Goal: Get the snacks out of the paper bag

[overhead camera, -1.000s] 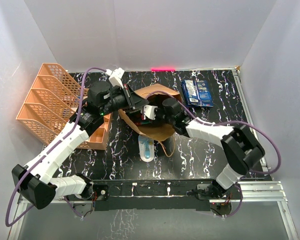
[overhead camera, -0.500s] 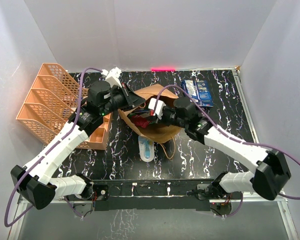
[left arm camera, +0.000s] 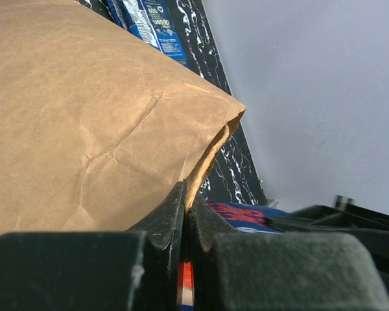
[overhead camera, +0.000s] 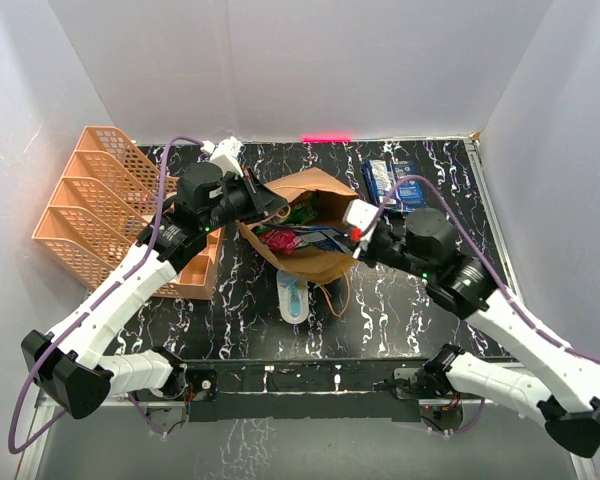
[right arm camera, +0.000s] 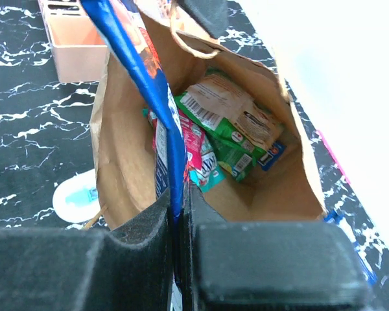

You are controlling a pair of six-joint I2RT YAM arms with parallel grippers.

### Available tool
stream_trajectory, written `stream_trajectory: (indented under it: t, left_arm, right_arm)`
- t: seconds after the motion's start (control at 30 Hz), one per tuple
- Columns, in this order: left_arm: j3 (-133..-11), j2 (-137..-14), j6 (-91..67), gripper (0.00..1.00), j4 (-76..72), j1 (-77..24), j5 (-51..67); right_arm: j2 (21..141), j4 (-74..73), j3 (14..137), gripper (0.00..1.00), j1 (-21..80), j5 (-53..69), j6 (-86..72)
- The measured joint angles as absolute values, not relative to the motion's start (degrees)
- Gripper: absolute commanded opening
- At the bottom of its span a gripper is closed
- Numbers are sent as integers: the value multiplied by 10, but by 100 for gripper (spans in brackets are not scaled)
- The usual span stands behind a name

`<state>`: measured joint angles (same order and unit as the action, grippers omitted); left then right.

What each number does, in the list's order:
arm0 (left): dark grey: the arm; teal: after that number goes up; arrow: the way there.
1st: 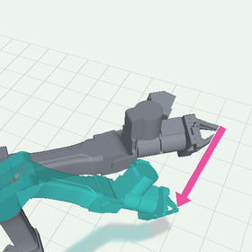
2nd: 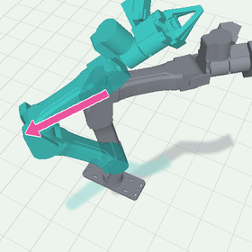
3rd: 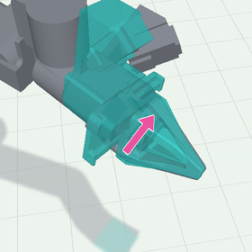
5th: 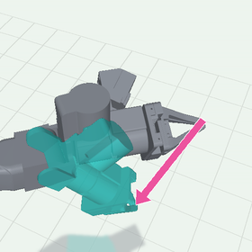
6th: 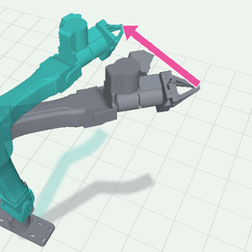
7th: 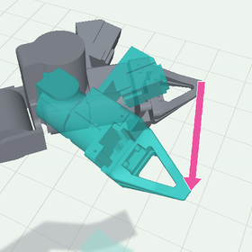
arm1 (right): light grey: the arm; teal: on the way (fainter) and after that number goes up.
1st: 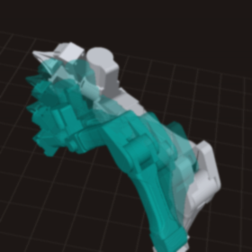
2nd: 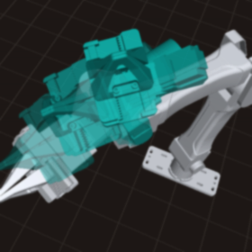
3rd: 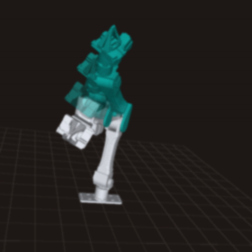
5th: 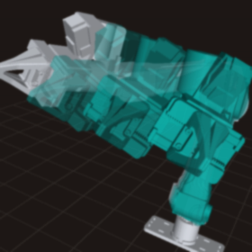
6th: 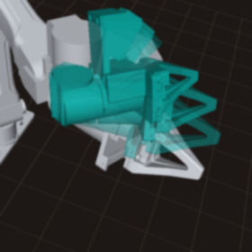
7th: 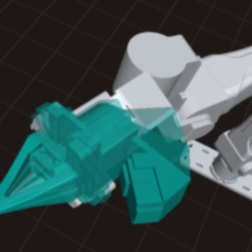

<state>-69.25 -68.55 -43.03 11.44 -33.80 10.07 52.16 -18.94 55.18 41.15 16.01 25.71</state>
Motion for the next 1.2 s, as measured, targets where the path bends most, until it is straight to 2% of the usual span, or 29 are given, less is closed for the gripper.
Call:
stream_trajectory:
  t: [0.13, 0.3, 0.53, 0.63, 0.73, 0.87, 1.0, 1.2]
  left_arm:
    - [-693, -686, -425, 0, 117, -338, 95]
    - [-693, -688, -422, 0, 116, -336, 95]
    - [-693, -690, -420, 0, 117, -335, 95]
    - [-693, -689, -418, 0, 123, -335, 94]
    - [-693, -687, -417, 0, 128, -335, 93]
    - [-693, -684, -416, 0, 136, -335, 93]
    - [-693, -681, -416, 0, 140, -334, 94]
    - [-693, -679, -416, 0, 143, -334, 94]
  right_arm:
    - [457, -239, 574, 8, 411, 129, 236]
    - [410, -249, 620, 8, 411, 32, 175]
    - [452, -153, 662, 8, 412, -251, 86]
    - [514, -104, 664, 8, 411, -378, 94]
    - [609, -84, 688, 8, 384, -444, 114]
    - [772, -122, 761, 8, 307, -449, 103]
    - [921, -229, 873, 7, 243, -441, 73]
    - [1054, -316, 971, 8, 194, -441, 72]
